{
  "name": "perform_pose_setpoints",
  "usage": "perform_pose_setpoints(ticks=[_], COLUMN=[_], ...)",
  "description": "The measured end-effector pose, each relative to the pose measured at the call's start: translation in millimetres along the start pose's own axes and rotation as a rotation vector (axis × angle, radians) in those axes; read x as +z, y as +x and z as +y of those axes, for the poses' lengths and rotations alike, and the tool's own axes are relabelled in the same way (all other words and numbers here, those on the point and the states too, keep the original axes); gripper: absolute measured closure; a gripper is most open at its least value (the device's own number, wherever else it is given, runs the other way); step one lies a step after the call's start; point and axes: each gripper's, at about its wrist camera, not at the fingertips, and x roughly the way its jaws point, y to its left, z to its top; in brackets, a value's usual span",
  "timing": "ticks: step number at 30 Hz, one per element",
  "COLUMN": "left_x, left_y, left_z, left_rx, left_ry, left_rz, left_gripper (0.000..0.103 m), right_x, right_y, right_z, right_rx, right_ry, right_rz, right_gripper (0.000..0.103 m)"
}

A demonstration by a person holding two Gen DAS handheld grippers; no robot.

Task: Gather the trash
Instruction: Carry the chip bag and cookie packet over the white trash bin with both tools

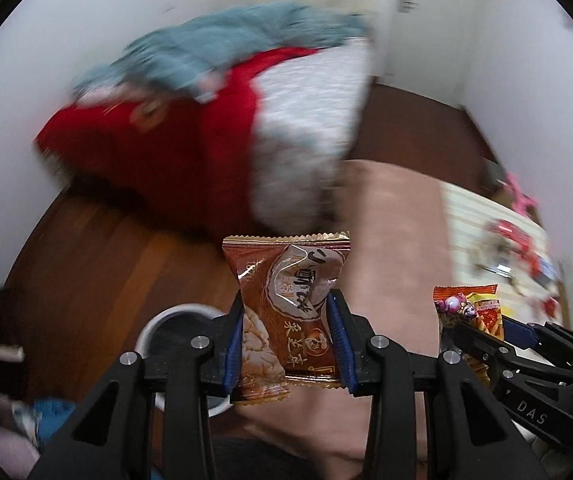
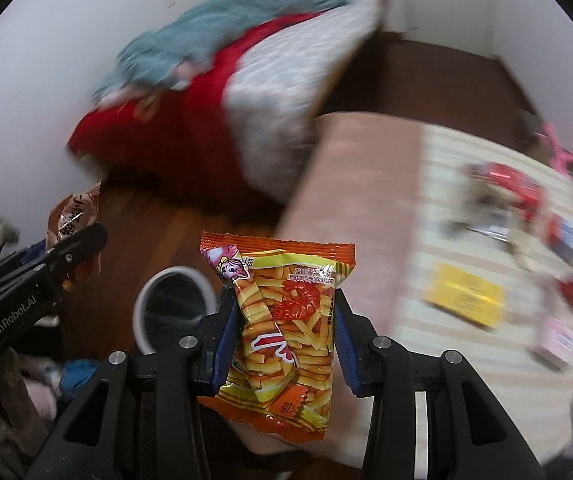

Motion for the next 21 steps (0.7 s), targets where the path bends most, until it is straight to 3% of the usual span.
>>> perform_pose_setpoints(ticks=[6, 9, 15, 18, 20, 21], left_x=[-25, -45, -79, -92, -99, -102], left_y=[61, 103, 180, 207, 219, 220], left_z=[118, 165, 224, 243, 249, 254], left_rx=[0.101, 0.112, -0.045, -0.078, -0.087, -0.089], left_ry=[-0.199, -0.282, -0.465, -0.537, -0.573, -0.587], left_rz=[0.092, 0.175, 0.339, 0.39, 0.419, 0.427], left_gripper=[0.068, 0.068, 0.068, 0.066, 0.048, 0.03], right_x=[13, 9, -8, -16, -16, -17], right_y=[116, 177, 284, 310, 333, 339], right_z=[91, 128, 167, 177, 179, 179], right_rx=[0.112, 0.143, 0.153, 0.154, 0.155, 0.149], right_ry=[-0.096, -0.137, -0.174, -0.176, -0.176, -0.176], right_rz=[0.133, 0.213, 0.38, 0.42, 0.456, 0.47], right_gripper=[0.057, 0.057, 0.057, 0.057, 0.057, 0.053])
